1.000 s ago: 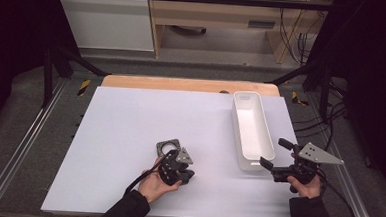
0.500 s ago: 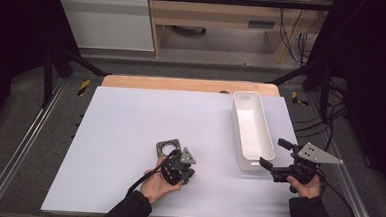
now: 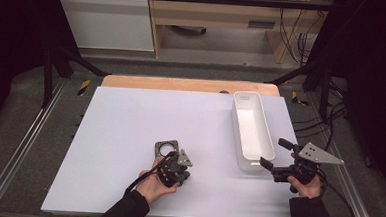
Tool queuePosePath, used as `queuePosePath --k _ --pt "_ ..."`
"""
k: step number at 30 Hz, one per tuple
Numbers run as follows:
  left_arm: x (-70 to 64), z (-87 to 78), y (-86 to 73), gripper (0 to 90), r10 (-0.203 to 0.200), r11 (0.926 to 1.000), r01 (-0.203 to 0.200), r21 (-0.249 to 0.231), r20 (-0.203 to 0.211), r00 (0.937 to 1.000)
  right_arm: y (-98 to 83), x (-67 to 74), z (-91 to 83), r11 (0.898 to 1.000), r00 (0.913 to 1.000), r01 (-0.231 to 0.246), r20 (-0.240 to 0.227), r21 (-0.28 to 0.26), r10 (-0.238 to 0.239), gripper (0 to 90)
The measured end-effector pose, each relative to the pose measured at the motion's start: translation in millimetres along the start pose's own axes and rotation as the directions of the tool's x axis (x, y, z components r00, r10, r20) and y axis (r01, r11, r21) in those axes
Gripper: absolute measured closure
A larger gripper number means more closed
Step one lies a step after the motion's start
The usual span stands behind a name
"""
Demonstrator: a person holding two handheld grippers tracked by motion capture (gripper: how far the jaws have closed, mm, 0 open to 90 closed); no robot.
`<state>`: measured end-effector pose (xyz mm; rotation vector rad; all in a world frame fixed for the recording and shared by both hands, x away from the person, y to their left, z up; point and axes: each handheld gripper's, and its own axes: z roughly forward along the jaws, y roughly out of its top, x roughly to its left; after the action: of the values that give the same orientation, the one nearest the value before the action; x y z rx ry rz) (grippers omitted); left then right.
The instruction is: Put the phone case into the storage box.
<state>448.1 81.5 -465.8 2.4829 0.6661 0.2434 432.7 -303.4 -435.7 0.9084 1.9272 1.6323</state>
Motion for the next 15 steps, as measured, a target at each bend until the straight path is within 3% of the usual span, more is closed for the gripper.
queuePosePath --k 15 --pt "5.5 -14.5 -17.6 89.4 -0.002 0.9995 0.002 0.031 -0.006 1.0 0.3 -0.2 -1.0 1.0 1.0 -0.005 -0.001 -0.005 0.005 0.3"
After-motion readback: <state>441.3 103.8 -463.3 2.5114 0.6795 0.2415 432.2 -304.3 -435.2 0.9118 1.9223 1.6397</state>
